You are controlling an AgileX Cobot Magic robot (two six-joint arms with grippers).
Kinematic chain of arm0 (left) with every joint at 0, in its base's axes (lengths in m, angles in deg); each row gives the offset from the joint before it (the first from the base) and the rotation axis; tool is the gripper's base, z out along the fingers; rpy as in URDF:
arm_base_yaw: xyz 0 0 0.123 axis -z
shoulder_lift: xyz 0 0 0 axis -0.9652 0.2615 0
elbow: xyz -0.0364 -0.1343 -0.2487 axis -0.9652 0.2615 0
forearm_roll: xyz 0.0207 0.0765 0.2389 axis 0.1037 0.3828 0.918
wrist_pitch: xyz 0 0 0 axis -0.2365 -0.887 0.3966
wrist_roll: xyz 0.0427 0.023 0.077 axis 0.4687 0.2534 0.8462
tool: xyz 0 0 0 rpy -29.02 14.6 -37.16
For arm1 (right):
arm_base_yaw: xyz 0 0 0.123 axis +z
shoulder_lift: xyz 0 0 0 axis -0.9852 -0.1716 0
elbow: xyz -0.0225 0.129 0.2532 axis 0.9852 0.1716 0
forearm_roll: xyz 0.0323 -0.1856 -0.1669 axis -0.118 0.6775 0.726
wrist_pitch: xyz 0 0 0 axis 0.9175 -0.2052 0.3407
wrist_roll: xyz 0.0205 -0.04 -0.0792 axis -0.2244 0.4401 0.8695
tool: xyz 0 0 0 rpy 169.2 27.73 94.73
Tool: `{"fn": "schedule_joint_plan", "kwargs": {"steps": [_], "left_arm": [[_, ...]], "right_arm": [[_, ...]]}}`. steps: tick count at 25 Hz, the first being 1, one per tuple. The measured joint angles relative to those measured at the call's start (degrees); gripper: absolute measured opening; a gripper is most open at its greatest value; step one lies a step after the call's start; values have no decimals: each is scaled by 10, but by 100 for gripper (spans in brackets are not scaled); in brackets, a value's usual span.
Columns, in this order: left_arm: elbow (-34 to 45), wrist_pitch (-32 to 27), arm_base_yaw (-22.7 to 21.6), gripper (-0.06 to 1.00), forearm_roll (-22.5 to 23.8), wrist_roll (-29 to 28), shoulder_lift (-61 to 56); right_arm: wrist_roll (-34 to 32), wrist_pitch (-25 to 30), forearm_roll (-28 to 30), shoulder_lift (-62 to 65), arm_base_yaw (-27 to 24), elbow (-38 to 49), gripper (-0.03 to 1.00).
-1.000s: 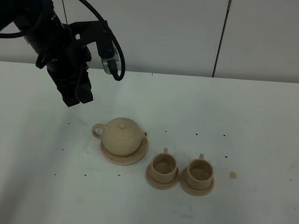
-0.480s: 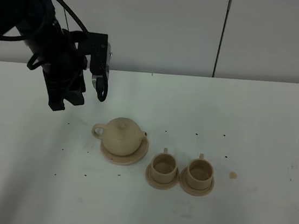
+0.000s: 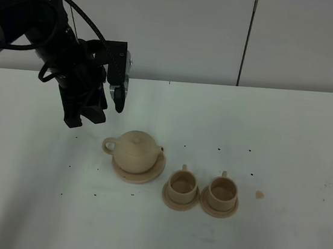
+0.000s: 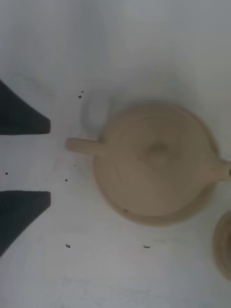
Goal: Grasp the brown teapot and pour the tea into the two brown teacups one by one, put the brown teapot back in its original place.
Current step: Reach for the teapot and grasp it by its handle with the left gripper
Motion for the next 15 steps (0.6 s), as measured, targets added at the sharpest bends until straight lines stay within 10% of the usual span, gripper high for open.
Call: {"fn": "schedule_joint_plan", "kwargs": {"steps": [15], "left_arm": [[0, 1, -7, 35, 53, 50, 15]], "right_arm": [[0, 0, 0, 0, 0, 0, 35]]}}
